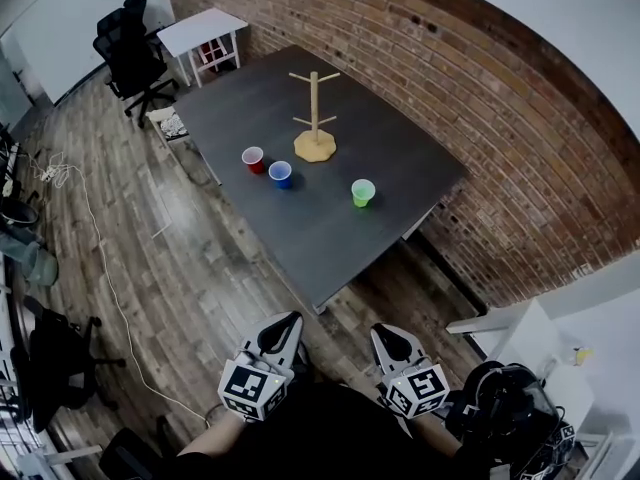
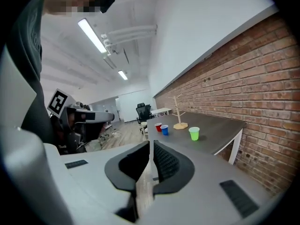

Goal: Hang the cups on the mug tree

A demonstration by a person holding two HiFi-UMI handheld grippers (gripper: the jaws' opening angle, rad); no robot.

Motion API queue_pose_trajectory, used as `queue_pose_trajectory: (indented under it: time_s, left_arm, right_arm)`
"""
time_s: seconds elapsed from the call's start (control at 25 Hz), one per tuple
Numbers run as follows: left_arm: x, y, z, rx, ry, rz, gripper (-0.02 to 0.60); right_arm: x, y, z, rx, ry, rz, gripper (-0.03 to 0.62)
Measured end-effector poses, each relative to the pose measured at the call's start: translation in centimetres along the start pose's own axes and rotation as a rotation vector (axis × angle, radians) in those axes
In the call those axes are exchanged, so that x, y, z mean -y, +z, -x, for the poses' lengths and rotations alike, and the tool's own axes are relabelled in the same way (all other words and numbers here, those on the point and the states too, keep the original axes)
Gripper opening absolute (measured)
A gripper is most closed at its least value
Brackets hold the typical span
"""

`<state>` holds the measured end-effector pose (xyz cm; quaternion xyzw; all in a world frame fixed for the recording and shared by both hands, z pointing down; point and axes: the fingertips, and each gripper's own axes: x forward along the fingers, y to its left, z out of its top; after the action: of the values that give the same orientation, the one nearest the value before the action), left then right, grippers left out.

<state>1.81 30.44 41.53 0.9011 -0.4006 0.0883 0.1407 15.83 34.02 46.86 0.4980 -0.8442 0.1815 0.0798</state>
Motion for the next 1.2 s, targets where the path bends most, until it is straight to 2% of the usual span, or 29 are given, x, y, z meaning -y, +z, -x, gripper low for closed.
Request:
queue_pose_trajectory:
  time_s: [0.24,0.48,0.64,0.84,0.88,0.92,0.96,1.2]
  left_arm:
    - [-7.1,2.8,-0.9,0.037,-0.019,0.002,0.025]
    - [-13.7,2.7,-0.6,0.026,-0.012,0.045,0.025]
    - [-15.6,1.8,-1.4,0.012,-0.022,0.094,0.025]
    - [-16.5,2.3,-3.4,0.011,-0.052,0.076,0.025]
    - [-16.7,2.4,-3.9,0.01,-0.052,0.074,0.025]
    - [-16.9,2.4,-4.3,0.006,-0.053,0.075,0.025]
    - [-16.9,2.4,-4.9,0.0,-0.052,0.075,0.025]
    - [-17.2,2.7,-8.9,-0.055,-0.028,0.057,0.025]
  right_arm:
    - [1.1,2.5,-6.0,0.018,-0.095,0.005,0.049]
    - [2.3,4.0,-11.3,-0.011,-0.178,0.033,0.049]
    - [3.8,3.9,-13.4,-0.049,-0.207,0.044,0.049]
    - [8.6,2.8,-15.9,-0.08,-0.275,-0.017,0.052]
    - [9.9,2.7,-16.5,-0.085,-0.297,-0.024,0.088]
    - [11.3,2.4,-17.4,-0.093,-0.315,-0.031,0.184]
    - [12.7,2.2,-18.2,-0.101,-0.327,-0.039,0.241]
    - [20.1,0.5,-24.4,-0.16,-0.308,-0.035,0.269]
